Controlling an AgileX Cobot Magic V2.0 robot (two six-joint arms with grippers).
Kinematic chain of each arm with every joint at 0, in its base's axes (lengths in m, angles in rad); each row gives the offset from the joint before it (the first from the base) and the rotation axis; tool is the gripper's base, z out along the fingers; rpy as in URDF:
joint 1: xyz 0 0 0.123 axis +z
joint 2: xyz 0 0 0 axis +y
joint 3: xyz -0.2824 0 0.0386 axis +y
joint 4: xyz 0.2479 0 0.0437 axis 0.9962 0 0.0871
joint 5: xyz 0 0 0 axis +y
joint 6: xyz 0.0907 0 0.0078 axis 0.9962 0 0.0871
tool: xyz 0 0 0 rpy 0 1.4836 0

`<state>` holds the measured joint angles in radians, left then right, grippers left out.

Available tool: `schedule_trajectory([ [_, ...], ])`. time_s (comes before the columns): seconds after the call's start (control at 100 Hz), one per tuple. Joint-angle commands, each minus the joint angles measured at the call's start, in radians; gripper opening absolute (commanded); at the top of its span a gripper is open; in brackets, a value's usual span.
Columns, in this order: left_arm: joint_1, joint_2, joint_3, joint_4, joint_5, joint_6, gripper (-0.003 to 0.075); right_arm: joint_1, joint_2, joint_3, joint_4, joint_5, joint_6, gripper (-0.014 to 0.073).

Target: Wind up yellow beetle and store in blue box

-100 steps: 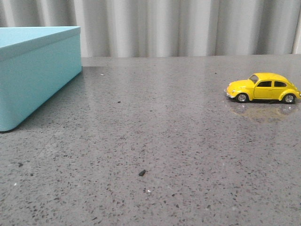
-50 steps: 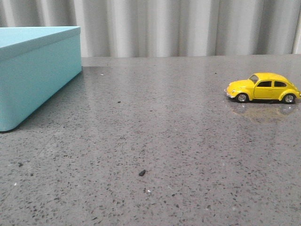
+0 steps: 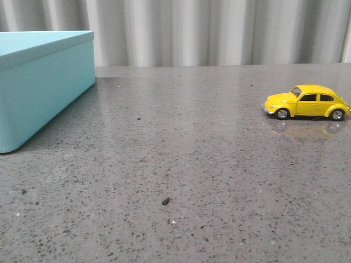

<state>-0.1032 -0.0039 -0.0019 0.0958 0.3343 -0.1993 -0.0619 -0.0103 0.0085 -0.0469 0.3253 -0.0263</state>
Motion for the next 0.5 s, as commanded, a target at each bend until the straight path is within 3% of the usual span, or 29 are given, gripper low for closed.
schedule_trajectory([
  [0.0,0.002,-0.03,0.028,0.03,-0.049,-0.007,-0.0021,-0.008,-0.021,0.022,-0.012,-0.018,-0.001,-0.0061],
  [0.18,0.002,-0.03,0.028,0.135,-0.072,-0.007,-0.0021,-0.008,-0.021,0.022,-0.022,-0.028,-0.001,-0.0061],
  [0.49,0.002,-0.03,0.028,0.134,-0.155,-0.007,-0.0021,-0.008,-0.021,0.022,-0.022,-0.141,-0.001,-0.0061],
])
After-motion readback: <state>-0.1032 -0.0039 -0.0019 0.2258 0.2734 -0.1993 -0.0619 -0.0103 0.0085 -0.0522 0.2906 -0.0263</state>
